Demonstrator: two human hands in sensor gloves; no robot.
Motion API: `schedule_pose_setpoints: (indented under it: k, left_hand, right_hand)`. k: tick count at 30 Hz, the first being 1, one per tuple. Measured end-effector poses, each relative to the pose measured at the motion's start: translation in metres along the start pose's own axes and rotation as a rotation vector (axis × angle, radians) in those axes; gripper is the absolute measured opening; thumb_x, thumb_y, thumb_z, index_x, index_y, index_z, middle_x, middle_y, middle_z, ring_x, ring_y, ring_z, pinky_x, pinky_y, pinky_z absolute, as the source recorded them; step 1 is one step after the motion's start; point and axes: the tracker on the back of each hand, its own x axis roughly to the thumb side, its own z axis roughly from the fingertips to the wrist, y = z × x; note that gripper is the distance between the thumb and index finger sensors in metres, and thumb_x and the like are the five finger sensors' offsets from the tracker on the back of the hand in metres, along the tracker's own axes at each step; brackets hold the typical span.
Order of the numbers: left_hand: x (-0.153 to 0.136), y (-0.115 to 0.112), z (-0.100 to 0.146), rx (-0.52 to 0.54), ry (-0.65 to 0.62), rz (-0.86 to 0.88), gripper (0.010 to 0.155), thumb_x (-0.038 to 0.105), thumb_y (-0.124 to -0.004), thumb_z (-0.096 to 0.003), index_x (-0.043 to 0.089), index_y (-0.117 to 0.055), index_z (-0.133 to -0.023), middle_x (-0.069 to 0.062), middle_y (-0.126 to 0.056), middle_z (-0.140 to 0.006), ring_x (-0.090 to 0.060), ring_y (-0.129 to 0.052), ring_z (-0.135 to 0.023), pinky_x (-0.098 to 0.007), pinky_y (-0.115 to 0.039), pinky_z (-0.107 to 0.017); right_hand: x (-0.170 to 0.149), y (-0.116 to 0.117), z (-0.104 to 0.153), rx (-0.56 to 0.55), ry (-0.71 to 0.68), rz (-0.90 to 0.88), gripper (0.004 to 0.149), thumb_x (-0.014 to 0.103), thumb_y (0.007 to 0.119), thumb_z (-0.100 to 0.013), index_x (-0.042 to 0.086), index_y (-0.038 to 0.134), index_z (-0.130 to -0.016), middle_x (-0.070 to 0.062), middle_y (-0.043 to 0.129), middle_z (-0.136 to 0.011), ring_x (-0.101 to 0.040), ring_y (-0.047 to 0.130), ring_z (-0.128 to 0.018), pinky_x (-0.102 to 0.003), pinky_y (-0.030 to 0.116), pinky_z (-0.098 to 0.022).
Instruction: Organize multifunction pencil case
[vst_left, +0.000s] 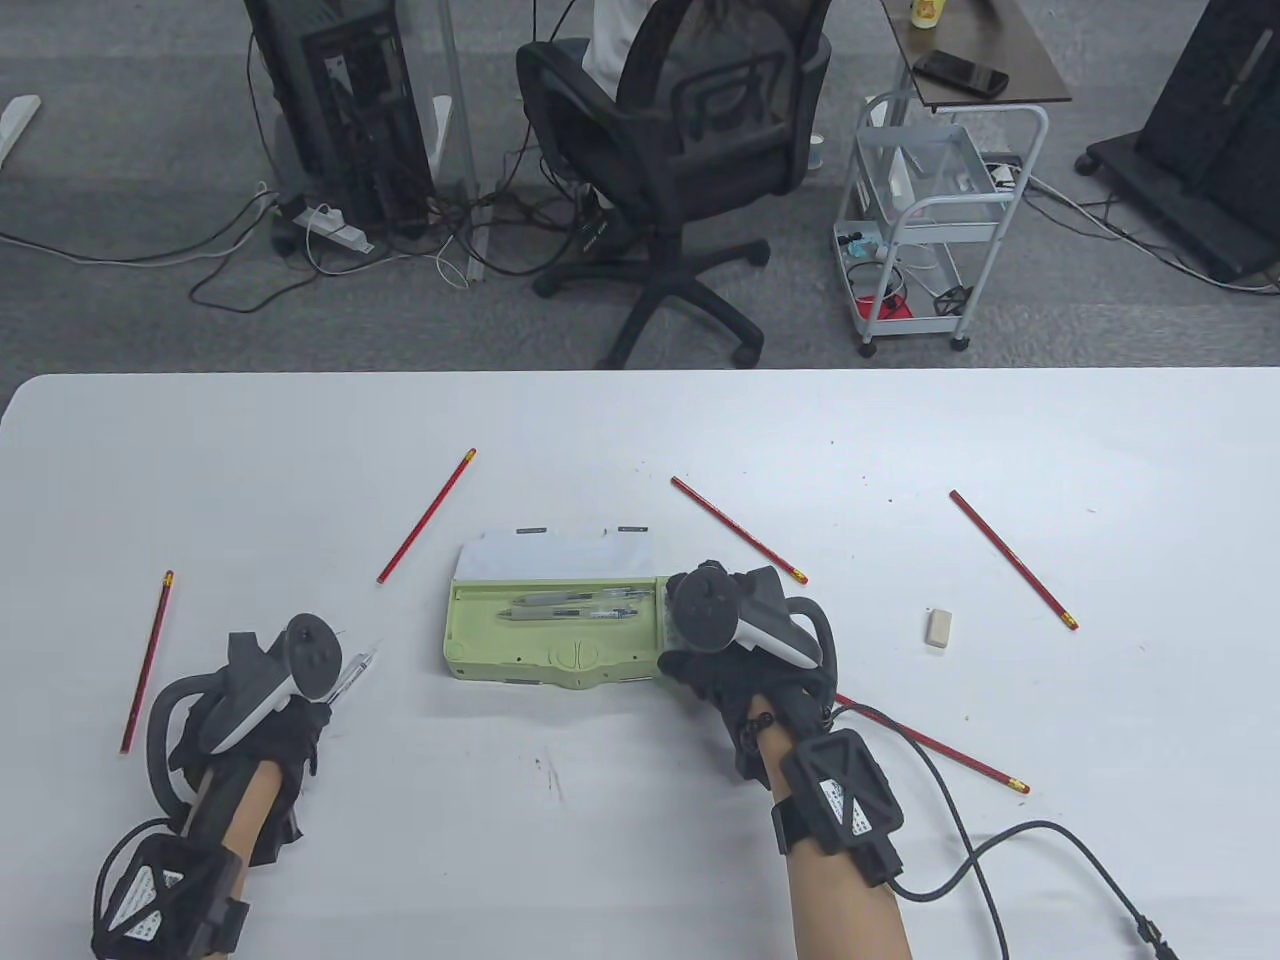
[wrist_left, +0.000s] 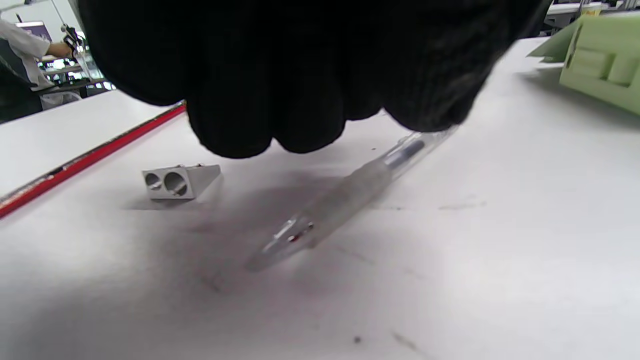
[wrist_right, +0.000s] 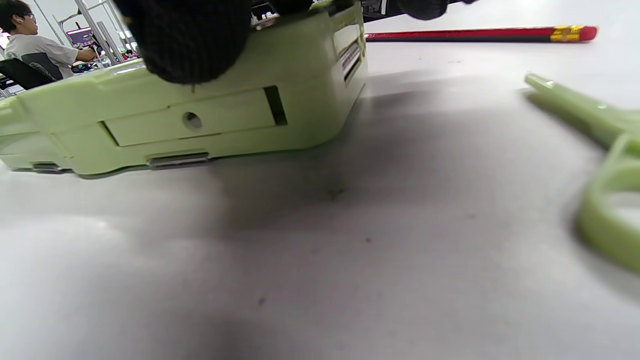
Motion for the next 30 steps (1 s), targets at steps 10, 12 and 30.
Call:
schedule_pose_setpoints:
  k: [10,12,30]
  left_hand:
    - [0.015,-0.012,-0.006,-0.029,0.015,-0.156,0.05,0.038,-0.089,-0.0427,0.02,-0.086,-0.089,-0.006,-0.102,-0.081,-0.029,-0.104,-0.065,-0.055,-0.084,-0.051]
    - [0.018,-0.013,-0.007,-0.022,0.015,-0.168,0.049,0.038,-0.089,-0.0426,0.019,-0.087,-0.088,-0.006,-0.102,-0.08,-0.029,-0.104,-0.064,-0.055,-0.084,-0.05]
    - [0.034,-0.015,-0.007,0.018,0.056,-0.268,0.046,0.039,-0.091,-0.0425,0.015,-0.09,-0.082,-0.006,-0.106,-0.071,-0.026,-0.107,-0.056,-0.053,-0.087,-0.046]
  right_hand:
    - [0.0,0.0,0.0,-0.001,0.0,-0.002,0.082,0.043,0.072,-0.049,0.009,0.032,-0.112,-0.03,0.022,-0.112,-0.06,0.038,-0.101,-0.067,0.043,-0.072]
    - [0.0,0.0,0.0,-0.001,0.0,-0.003,0.082,0.043,0.072,-0.05,0.009,0.032,-0.112,-0.03,0.023,-0.112,-0.06,0.038,-0.101,-0.067,0.043,-0.072]
    - [-0.001,0.0,0.001,0.001,0.0,0.002,0.082,0.043,0.072,-0.049,0.009,0.032,-0.112,-0.03,0.023,-0.112,-0.06,0.039,-0.101,-0.067,0.043,-0.072]
